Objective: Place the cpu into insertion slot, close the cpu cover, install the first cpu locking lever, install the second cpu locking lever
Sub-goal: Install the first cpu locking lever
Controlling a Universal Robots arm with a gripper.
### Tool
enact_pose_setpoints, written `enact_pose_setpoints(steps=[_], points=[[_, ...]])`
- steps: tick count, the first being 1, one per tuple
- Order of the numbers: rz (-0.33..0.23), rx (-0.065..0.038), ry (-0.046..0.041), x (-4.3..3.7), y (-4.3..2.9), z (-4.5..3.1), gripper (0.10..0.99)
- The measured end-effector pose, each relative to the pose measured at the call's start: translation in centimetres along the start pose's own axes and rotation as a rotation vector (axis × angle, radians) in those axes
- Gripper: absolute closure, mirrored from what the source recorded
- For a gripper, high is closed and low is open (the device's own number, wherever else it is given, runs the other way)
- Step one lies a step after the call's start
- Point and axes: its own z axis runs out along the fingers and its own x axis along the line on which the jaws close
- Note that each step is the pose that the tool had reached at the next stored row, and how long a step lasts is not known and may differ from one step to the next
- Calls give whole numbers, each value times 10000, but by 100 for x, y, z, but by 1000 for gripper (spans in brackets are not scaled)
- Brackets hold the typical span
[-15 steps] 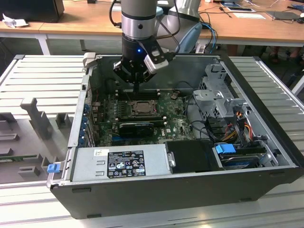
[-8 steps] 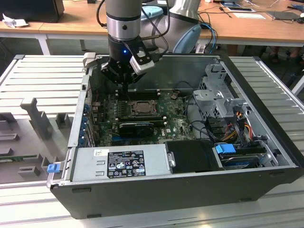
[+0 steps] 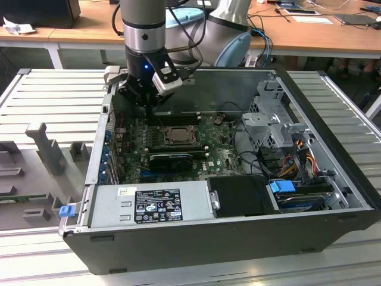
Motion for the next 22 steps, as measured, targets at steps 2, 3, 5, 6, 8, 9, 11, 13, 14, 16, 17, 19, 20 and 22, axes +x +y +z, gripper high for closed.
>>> enact_pose_setpoints(steps=[2,3,5,6,8,9,11,13,14,16,17,19,20,22], points=[[-1,-2,-2,8,29,14,980],[-1,-2,-3,10,53,23,980],[0,-2,-2,10,87,30,980],[0,-2,-2,10,103,33,980],[-1,-1,-2,10,131,37,980],[0,-1,-2,9,147,39,980],[-1,-2,-2,8,181,43,980],[0,-2,-2,6,236,47,980],[0,-1,-2,2,247,48,980],[0,-1,-1,-32,251,48,980],[0,-1,-1,-50,251,49,980],[-1,-1,-2,-108,253,48,980],[-2,-1,-2,-129,253,48,980],[0,-2,-2,-182,252,49,980]])
